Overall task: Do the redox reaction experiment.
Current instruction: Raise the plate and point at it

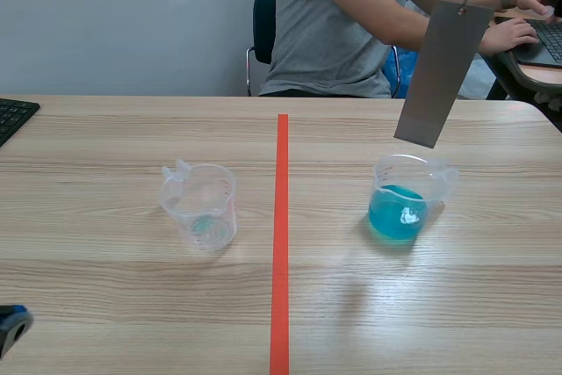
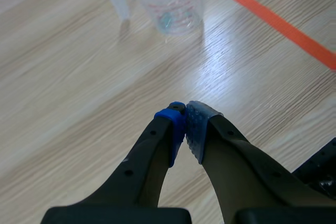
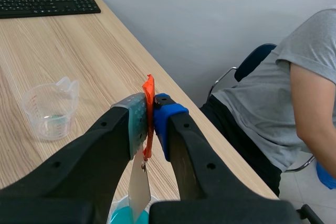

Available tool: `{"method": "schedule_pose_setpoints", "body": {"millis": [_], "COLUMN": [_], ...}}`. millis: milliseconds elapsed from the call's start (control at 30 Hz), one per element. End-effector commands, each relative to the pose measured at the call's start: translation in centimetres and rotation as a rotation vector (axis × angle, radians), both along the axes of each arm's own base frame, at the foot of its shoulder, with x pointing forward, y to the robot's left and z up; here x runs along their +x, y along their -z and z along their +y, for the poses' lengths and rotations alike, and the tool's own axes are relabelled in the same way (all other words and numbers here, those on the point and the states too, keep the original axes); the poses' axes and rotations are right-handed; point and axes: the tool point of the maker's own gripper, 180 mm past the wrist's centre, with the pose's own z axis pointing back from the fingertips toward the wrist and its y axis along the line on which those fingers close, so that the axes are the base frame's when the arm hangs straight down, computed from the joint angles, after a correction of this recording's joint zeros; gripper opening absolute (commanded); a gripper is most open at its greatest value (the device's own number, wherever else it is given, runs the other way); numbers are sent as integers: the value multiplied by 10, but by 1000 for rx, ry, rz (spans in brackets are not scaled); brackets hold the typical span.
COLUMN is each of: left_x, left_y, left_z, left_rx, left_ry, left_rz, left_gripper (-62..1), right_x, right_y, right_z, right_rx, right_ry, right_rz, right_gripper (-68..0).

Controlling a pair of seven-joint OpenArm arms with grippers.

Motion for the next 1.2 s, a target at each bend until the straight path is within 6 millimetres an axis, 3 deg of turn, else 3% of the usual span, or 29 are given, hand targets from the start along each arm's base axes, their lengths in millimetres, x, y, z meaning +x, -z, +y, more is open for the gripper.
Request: {"method": "schedule_pose_setpoints", "body": {"millis": [0, 300, 833, 1167], "left_x": [9, 45, 82, 101], "left_y": [-11, -35, -54, -80], "left_z": [-9, -28, -104, -147], "left_rx": [-34, -86, -172, -218], "left_ry": [19, 80, 255, 357], "left_rz": [-41, -160, -221, -291], "left_gripper": [-577, -577, -577, -578], "right_x": [0, 0, 0, 0], "right_y": [-16, -16, -16, -16], "right_z": [-1, 0, 0, 0], "right_rx": [8, 7, 7, 7], "right_ry": [-12, -12, -12, -12], "right_rz": [-48, -47, -47, -47], "right_gripper": [-664, -664, -664, -664]}}
